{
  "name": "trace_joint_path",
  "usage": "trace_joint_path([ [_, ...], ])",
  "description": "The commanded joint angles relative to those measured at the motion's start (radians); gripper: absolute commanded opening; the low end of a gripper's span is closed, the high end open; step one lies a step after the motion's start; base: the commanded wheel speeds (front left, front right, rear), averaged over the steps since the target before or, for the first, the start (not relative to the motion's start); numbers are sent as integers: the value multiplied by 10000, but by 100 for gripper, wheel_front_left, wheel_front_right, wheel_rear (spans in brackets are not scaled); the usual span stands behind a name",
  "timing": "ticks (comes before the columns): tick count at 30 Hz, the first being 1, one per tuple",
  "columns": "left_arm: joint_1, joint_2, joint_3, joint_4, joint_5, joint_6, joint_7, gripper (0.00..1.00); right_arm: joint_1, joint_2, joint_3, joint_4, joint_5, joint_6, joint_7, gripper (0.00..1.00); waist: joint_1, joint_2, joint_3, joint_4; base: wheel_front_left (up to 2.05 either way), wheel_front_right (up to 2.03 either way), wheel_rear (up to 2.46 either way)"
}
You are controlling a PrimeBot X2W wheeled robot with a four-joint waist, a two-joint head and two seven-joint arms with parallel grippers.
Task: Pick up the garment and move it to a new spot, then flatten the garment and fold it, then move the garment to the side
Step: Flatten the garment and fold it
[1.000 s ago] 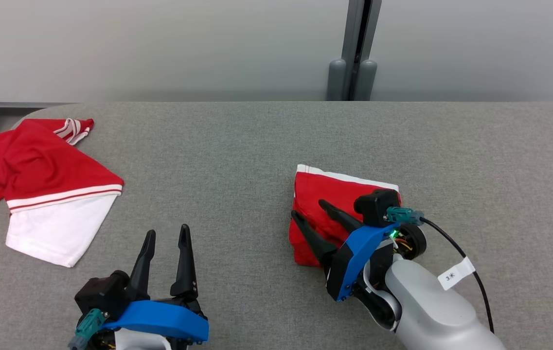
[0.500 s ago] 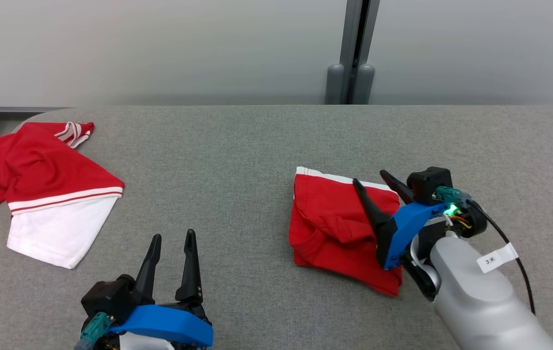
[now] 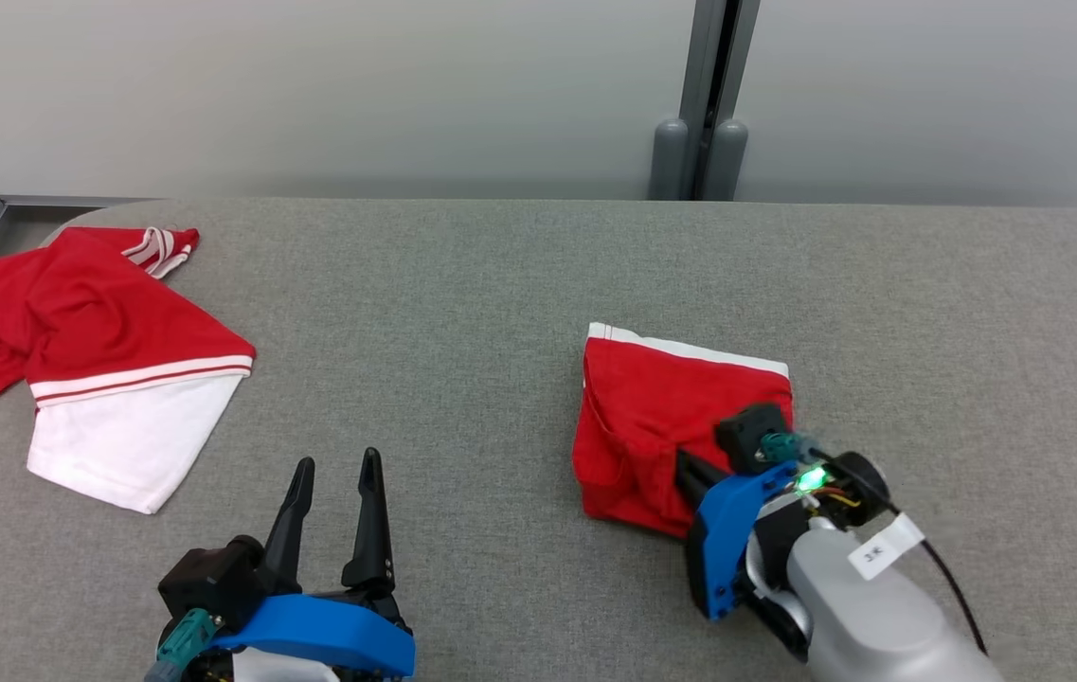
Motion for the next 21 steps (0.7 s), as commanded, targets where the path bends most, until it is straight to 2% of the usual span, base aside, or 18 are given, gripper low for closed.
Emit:
trace_joint_path([
  [1, -4, 20, 3, -18, -31, 31, -41, 100, 196, 87, 317, -267, 220, 1, 122, 0, -1, -1, 4, -9, 0, 0, 0],
  [6, -71, 48, 28, -70, -27, 52, -41, 100, 501, 116, 1523, -1241, 1050, 1, 554, 0, -1, -1, 60, -52, 0, 0, 0],
  [10, -121, 52, 48, -63, -52, 62, -42, 100, 589, 74, 2305, -1529, 1511, 1, 894, 0, -1, -1, 142, -83, 0, 0, 0],
  [16, -212, 23, 70, 5, -40, 33, -43, 100, 428, 114, 2699, -1394, 1986, 1, 801, 0, -1, -1, 196, -97, 0, 0, 0],
  [21, -187, 36, 174, 84, -33, 4, -44, 100, 125, 155, 2541, -1375, 2225, 1, 149, 0, -1, -1, 95, -185, 0, 0, 0],
])
